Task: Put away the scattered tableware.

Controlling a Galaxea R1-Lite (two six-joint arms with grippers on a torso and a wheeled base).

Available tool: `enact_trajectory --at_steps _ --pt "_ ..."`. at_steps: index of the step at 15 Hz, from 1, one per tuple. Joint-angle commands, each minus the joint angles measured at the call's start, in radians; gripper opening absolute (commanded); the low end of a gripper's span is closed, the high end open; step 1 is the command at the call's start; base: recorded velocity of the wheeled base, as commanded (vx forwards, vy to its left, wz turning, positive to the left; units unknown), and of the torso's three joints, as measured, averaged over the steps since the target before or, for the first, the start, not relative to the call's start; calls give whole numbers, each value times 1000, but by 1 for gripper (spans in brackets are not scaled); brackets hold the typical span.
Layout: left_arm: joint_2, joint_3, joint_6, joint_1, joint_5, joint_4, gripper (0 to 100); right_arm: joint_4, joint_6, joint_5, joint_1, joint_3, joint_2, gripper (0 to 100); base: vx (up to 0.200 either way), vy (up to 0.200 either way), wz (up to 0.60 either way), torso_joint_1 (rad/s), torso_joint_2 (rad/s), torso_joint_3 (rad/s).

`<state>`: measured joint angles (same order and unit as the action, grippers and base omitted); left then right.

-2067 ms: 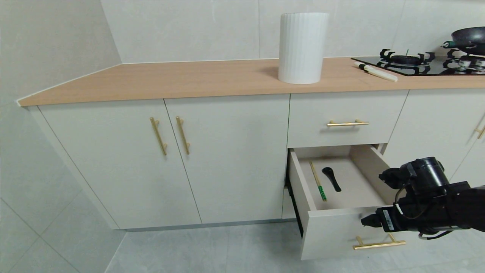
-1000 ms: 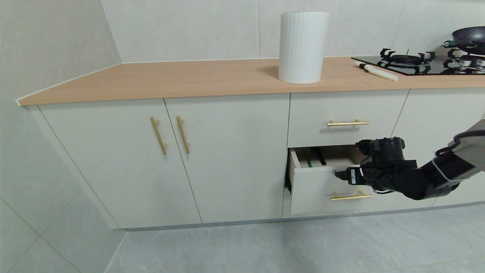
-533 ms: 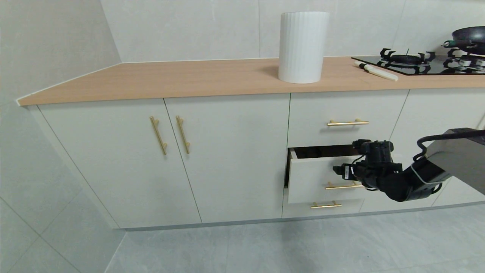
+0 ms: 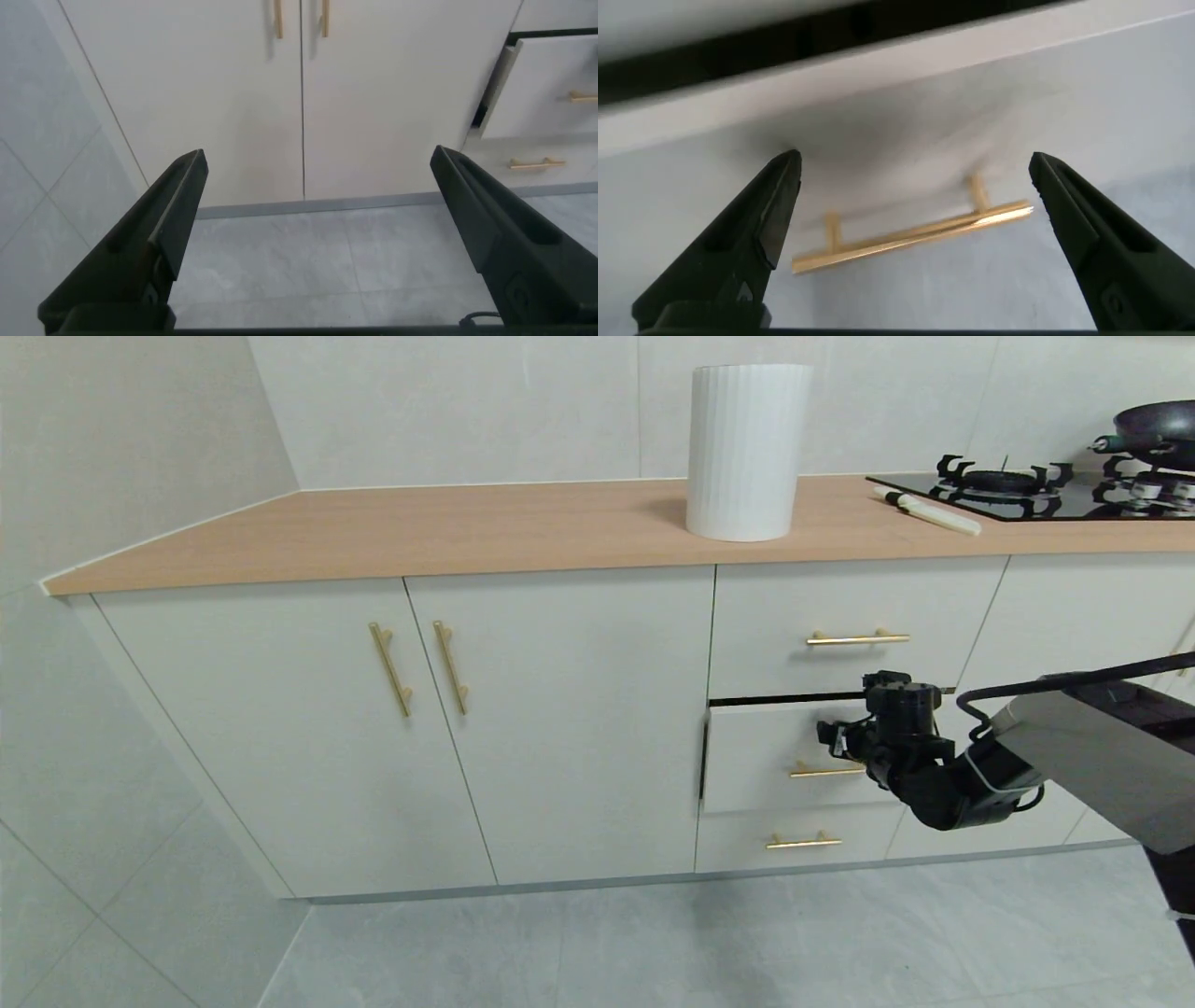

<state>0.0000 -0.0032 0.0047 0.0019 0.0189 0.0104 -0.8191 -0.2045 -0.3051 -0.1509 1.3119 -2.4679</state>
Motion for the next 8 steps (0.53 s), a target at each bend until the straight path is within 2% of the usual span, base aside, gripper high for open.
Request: enact_trajectory --at_steps 1,8 --pt "0 0 0 1 -1 0 100 -2 -1 -2 -4 20 -40 100 0 0 0 0 0 0" --pt "0 0 0 1 -1 0 100 -17 -32 -37 -4 86 -66 100 0 0 0 0 0 0"
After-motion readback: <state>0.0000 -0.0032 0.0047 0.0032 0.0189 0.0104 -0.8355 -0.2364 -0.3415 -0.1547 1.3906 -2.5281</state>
